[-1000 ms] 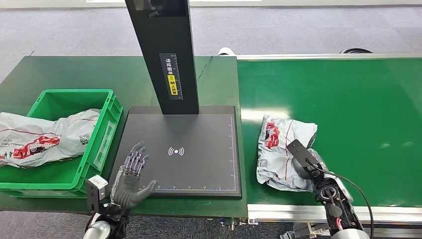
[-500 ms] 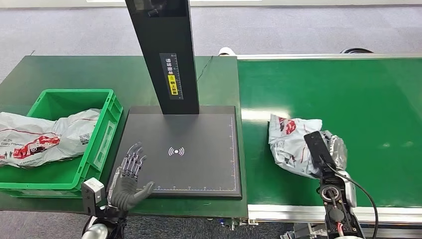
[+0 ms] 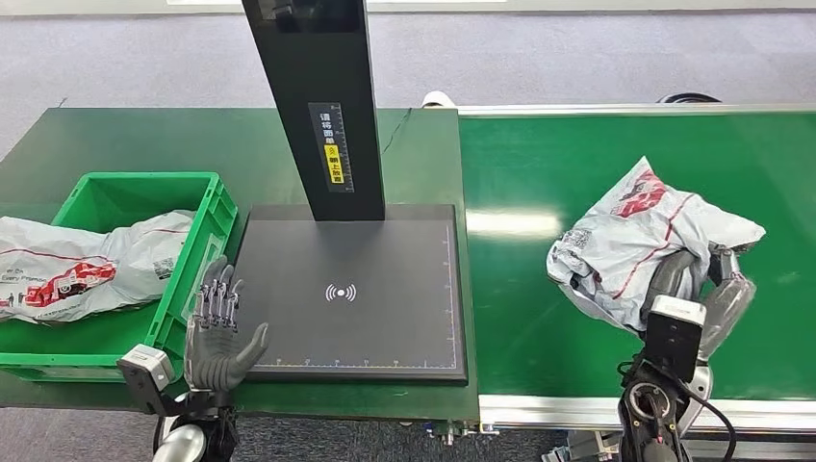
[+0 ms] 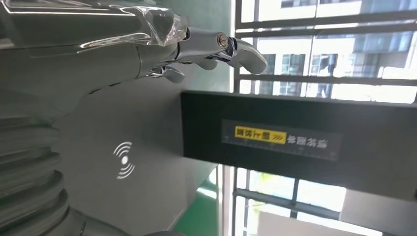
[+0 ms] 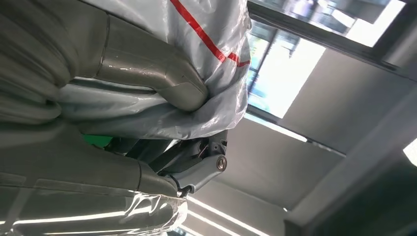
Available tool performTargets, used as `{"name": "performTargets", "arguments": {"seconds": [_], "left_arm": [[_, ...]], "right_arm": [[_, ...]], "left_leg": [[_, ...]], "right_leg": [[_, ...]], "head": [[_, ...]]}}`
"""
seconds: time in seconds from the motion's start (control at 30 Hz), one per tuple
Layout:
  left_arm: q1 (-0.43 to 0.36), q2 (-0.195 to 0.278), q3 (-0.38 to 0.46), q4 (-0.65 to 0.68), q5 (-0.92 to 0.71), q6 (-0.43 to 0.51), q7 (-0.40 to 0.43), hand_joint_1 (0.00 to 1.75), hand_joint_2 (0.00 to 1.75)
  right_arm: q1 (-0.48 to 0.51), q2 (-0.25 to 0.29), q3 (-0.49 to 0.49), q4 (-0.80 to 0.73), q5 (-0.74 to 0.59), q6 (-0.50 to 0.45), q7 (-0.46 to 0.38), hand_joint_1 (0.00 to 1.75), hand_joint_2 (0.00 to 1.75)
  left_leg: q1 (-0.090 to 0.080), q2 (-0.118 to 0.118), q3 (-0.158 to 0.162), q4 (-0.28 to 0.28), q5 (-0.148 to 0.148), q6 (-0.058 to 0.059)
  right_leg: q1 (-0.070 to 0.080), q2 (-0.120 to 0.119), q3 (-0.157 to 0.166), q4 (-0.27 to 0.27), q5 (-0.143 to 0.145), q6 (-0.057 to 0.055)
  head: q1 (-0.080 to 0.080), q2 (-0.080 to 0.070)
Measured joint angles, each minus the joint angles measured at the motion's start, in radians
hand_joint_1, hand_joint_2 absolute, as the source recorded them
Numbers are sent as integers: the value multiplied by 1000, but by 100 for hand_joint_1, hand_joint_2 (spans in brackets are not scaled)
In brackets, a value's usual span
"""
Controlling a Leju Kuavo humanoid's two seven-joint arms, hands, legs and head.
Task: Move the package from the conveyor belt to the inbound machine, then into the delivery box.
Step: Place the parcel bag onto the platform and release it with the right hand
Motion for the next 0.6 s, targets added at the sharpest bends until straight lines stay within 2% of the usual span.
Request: {"name": "performTargets", "arguments": {"seconds": [0.17, 0.37, 0.5, 0.6], "left_arm": [[0, 1, -11, -4, 9, 45, -33, 0, 175], [-16, 2, -35, -2, 5, 106, -59, 0, 175], [-35, 2, -61, 6, 13, 110, -62, 0, 175], [-40, 4, -72, 11, 18, 113, -66, 0, 175]], "right_arm": [[8, 6, 86, -33, 62, 7, -17, 175, 175], [-36, 12, 281, 36, 288, 88, 9, 175, 175], [-74, 29, 423, 123, 301, 135, 14, 175, 175], [-87, 31, 479, 160, 293, 137, 14, 175, 175]], "left_leg": [[0, 0, 0, 0, 0, 0], [1, 0, 0, 0, 0, 0], [1, 0, 0, 0, 0, 0], [1, 0, -1, 0, 0, 0]], "right_leg": [[0, 0, 0, 0, 0, 0], [1, 0, 0, 0, 0, 0], [1, 0, 0, 0, 0, 0], [1, -1, 0, 0, 0, 0]], "head": [[0, 0], [0, 0], [0, 0], [0, 0]]}}
